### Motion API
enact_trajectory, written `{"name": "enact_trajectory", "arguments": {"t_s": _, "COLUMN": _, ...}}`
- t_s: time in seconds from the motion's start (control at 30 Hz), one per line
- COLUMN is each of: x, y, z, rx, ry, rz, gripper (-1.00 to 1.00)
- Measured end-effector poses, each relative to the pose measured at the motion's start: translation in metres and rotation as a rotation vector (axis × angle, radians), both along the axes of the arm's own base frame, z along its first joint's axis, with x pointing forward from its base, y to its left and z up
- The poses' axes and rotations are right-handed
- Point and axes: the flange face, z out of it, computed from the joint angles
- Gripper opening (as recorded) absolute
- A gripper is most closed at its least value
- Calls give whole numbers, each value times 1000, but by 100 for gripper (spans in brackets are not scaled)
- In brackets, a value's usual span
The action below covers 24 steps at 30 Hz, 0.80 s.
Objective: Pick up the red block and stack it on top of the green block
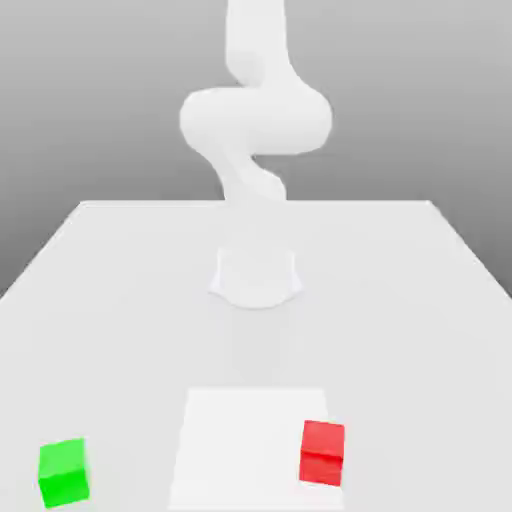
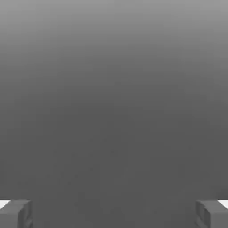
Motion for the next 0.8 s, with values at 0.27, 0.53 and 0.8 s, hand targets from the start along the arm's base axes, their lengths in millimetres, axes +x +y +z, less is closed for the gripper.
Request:
{"name": "enact_trajectory", "arguments": {"t_s": 0.27, "x": 77, "y": 27, "z": -153, "rx": 44, "ry": 251, "rz": -40, "gripper": 0}}
{"name": "enact_trajectory", "arguments": {"t_s": 0.53, "x": 94, "y": 53, "z": -315, "rx": 59, "ry": 497, "rz": -91, "gripper": 0}}
{"name": "enact_trajectory", "arguments": {"t_s": 0.8, "x": 64, "y": 73, "z": -463, "rx": 50, "ry": 711, "rz": -145, "gripper": 0}}
